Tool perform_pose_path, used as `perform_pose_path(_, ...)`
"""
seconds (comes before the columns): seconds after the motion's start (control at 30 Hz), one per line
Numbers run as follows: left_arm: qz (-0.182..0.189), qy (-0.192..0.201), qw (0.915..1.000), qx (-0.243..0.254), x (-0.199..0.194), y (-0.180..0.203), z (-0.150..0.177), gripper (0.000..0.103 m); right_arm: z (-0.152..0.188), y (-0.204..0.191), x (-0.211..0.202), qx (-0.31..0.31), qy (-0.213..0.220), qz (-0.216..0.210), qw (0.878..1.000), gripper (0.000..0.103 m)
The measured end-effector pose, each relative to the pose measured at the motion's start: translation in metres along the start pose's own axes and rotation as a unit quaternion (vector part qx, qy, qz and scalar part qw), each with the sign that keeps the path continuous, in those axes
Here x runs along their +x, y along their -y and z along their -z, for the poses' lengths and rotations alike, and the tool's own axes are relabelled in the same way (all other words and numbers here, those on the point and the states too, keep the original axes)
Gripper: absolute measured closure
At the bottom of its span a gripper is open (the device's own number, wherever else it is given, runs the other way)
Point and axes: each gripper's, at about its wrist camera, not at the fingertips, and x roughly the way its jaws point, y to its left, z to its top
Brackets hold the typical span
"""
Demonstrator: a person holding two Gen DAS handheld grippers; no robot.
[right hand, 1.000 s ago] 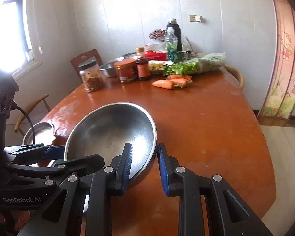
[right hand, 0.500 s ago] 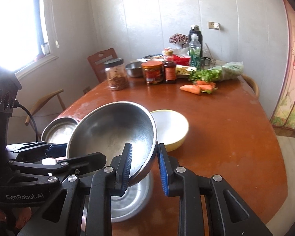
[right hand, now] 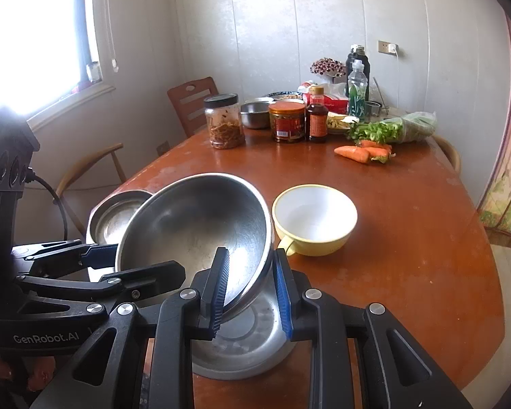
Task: Organize plates and bowls
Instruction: 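Lift the steel bowl and carry it over the steel basin, then lower the steel bowl into the basin and open the left tool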
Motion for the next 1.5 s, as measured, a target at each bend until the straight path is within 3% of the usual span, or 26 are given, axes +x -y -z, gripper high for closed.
perform_pose_path(0.8,0.0,-0.051,0.9986,0.011,0.023,0.007,0.031,0.046,0.035,0.012,0.006,0.027,-0.031,-0.004,0.999,0.075)
perform_pose_path(1.5,-0.011,-0.071,0.9974,0.009,0.045,0.005,0.032,0.046,0.046,0.022,0.025,0.046,-0.061,-0.011,0.997,0.075)
